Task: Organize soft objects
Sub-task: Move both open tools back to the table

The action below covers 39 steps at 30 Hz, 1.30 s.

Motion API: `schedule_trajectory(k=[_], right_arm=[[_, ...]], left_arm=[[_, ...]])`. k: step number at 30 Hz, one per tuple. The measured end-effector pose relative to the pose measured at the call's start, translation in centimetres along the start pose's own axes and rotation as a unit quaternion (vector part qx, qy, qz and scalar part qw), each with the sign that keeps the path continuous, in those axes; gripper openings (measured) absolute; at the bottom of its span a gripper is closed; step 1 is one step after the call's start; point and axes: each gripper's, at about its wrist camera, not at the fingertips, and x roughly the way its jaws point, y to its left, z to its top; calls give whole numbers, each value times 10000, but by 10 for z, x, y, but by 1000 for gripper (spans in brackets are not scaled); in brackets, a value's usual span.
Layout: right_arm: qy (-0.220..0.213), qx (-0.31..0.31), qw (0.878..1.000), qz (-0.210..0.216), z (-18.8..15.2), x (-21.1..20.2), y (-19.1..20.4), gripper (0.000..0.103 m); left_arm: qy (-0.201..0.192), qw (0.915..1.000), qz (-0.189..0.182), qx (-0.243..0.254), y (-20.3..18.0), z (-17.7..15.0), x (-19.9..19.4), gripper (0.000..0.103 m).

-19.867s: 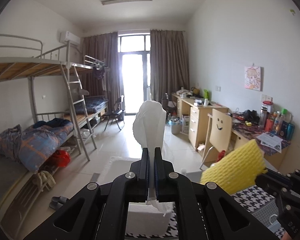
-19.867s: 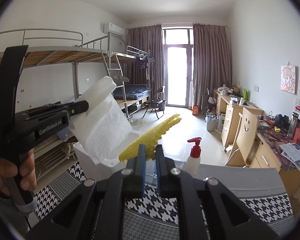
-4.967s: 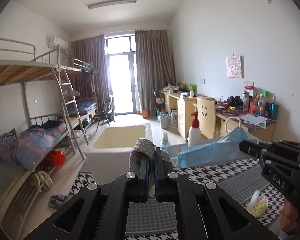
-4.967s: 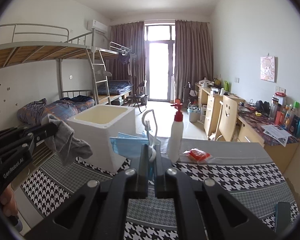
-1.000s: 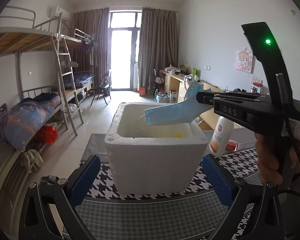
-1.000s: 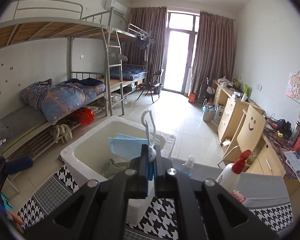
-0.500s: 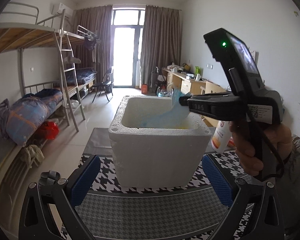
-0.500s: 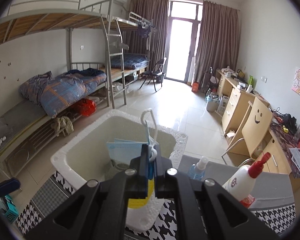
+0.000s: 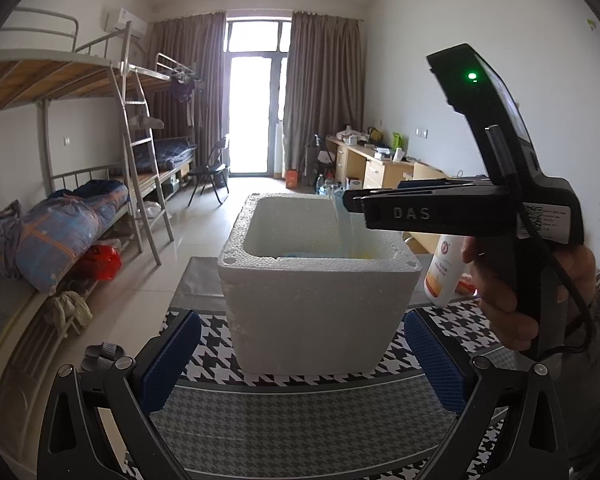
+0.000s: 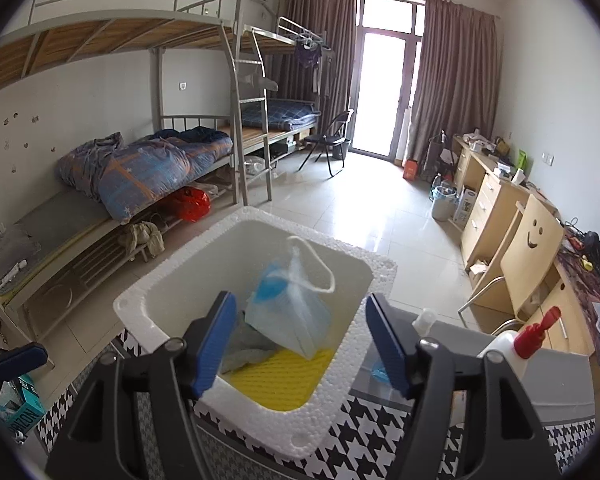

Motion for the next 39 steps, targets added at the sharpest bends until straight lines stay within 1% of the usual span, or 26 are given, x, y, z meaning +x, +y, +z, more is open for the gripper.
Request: schedule_trajectory(k=[9, 16, 23, 27, 31, 35, 39], right_arm=[[-205, -10, 9998, 17, 2, -24, -4, 72], [-405, -3, 9992, -64, -3, -48, -8, 72], [-609, 123, 9979, -164, -14, -78, -18, 72], [-693, 223, 9973, -128, -21, -95, -24, 72], [-890, 326, 9953, -177, -32, -117, -29, 83], [-1013, 305, 9941, -221, -45, -136, -29, 87], [-1140, 304, 9926, -287, -54, -153, -31, 88]], left_arm=[[-73, 10000, 41, -16, -5, 3, -7, 102], [-168, 9999, 26, 7, -12, 6, -17, 102], [-301, 9994, -109, 117, -28, 11, -27, 102], [-350, 9991, -170, 171, -34, 9, -33, 102], [-378, 9988, -224, 218, -43, 9, -38, 102], [-447, 9983, -268, 253, -53, 8, -46, 102], [-540, 9975, -279, 346, -61, 7, -56, 102]])
